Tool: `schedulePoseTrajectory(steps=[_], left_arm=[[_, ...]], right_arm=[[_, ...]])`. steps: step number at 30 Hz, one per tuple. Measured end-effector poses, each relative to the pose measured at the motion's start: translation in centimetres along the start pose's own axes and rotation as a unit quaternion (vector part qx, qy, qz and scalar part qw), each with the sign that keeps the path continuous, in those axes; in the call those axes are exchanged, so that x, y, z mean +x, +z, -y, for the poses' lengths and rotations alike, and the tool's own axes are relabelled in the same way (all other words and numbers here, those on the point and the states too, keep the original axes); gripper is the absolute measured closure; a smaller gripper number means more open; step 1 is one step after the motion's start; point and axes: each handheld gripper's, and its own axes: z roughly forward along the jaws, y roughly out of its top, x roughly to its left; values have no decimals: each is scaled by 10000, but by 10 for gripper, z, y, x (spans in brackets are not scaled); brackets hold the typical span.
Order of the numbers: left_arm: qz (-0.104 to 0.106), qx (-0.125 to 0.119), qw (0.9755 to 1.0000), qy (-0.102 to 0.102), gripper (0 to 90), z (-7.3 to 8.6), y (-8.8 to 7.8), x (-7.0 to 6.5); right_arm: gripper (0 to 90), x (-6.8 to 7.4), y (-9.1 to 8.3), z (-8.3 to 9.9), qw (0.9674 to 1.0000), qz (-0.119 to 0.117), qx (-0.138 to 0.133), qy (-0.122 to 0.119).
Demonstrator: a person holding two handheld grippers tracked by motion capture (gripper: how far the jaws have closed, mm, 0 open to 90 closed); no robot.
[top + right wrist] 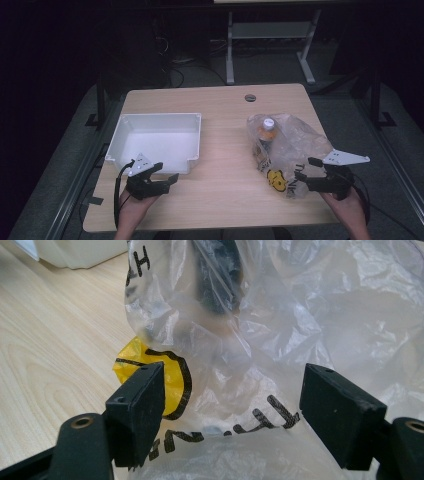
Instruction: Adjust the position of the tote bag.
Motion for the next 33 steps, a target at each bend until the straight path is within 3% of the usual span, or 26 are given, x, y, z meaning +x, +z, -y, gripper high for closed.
schedulePoseTrajectory(steps=[2,11,14,18,20,22,24,33], left_arm=[[81,-20,9999,-121,271,-1,1,-1],[124,-46,9999,13,267,-13,-6,-15],[190,19,9995,251,269,-25,-3,-23],[333,79,9988,354,270,-38,0,-33],[442,122,9976,521,283,-50,4,-42],[478,137,9972,565,283,-54,6,-44],[546,261,9951,777,287,-67,11,-51],[861,291,9912,964,291,-100,31,-68]], right_arm=[[258,0,0,-1,10000,-12,3,-23],[249,-7,1,-1,9999,-158,-32,8],[247,-8,2,-1,9998,-181,-61,24],[246,-7,2,-2,9998,-188,-47,37],[246,-5,0,-2,9998,-175,-81,17],[247,-5,-1,-2,9998,-164,-89,3],[246,-5,-2,-2,9998,-157,-105,32],[246,-4,-5,-3,9998,-127,-163,37]])
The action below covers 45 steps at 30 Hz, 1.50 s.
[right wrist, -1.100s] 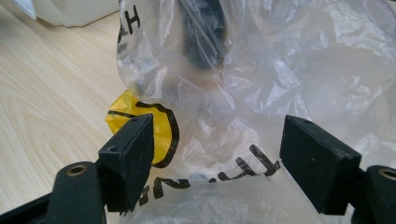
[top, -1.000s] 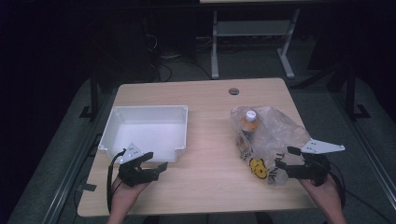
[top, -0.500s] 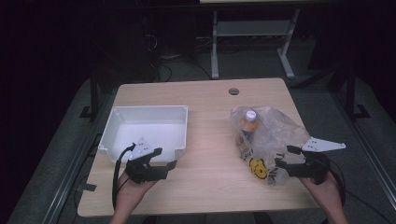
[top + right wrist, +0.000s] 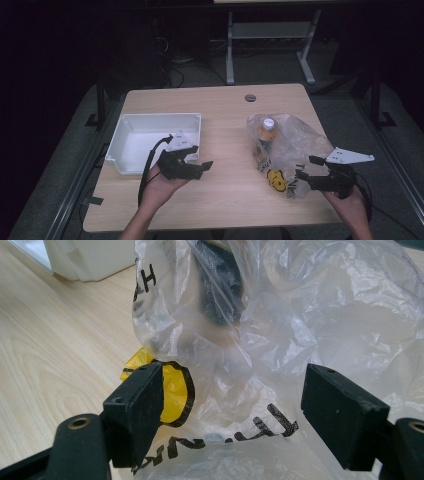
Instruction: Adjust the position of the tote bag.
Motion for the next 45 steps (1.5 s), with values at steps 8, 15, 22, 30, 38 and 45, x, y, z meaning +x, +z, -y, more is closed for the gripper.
schedulePoseTrajectory(steps=[8,15,22,30,38,45], left_arm=[[238,92,9997,49,280,-24,19,-4],[293,169,9992,217,230,-44,39,-8],[357,239,9985,353,232,-64,58,-14],[374,223,9982,402,226,-88,82,-18],[324,468,9972,487,228,-107,111,-22],[268,585,9966,520,282,-115,131,-21]], right_arm=[[247,-1,0,1,10000,-22,17,12],[259,-2,-2,0,10000,-5,-14,-2],[259,-3,-2,1,10000,12,6,-17],[260,-4,-3,2,10000,28,2,-14],[260,-6,-4,2,10000,42,-25,-10],[262,-7,-5,3,10000,55,-46,22]])
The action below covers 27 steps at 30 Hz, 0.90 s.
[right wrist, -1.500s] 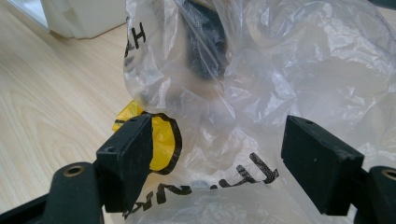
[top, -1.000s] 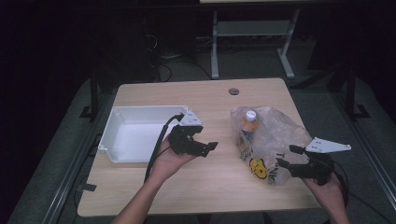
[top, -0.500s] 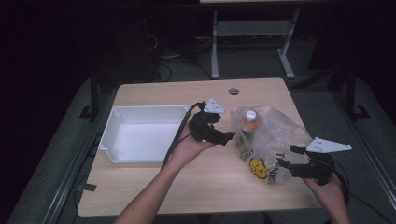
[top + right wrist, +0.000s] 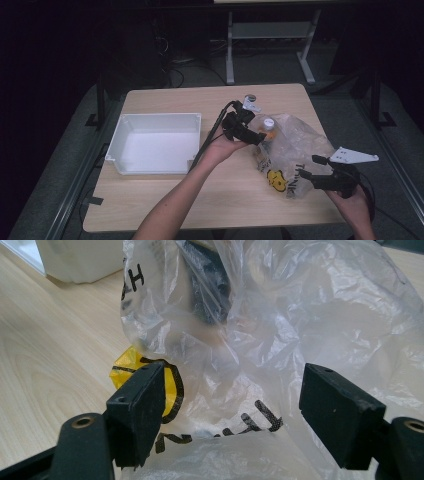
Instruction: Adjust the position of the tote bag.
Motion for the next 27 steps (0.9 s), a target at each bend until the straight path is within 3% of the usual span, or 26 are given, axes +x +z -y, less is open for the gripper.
schedulePoseTrajectory(steps=[9,20,27], left_arm=[[-45,230,9997,83,429,2,15,0],[-67,607,9970,476,664,5,18,-4],[-42,704,9967,390,764,10,20,-1]], right_arm=[[268,-1,-2,0,10000,33,-68,1],[276,0,-3,-1,9999,67,-110,17],[277,0,-5,-1,9998,110,-163,-8]])
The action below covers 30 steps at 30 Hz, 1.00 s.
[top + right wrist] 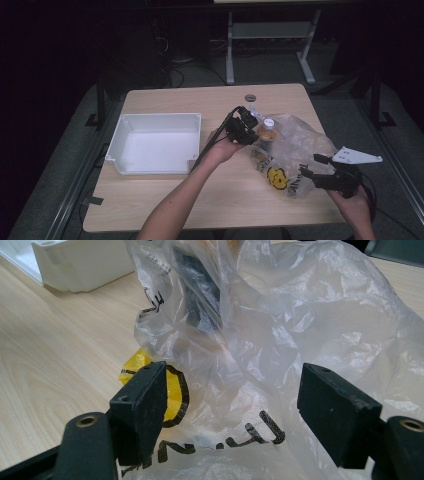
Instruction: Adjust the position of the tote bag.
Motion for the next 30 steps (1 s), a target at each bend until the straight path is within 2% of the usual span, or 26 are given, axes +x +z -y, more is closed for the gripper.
schedulePoseTrajectory(steps=[5,12,21,30], left_arm=[[-22,100,9999,26,804,6,1,1],[-16,86,9998,-155,828,18,1,3],[-28,182,9994,-288,887,40,1,7],[25,335,9986,-418,891,58,6,8]], right_arm=[[278,0,-1,0,10000,8,-15,18],[278,0,-1,1,10000,6,-19,12],[278,2,-2,1,10000,31,-13,43],[277,2,-2,2,10000,38,-1,45]])
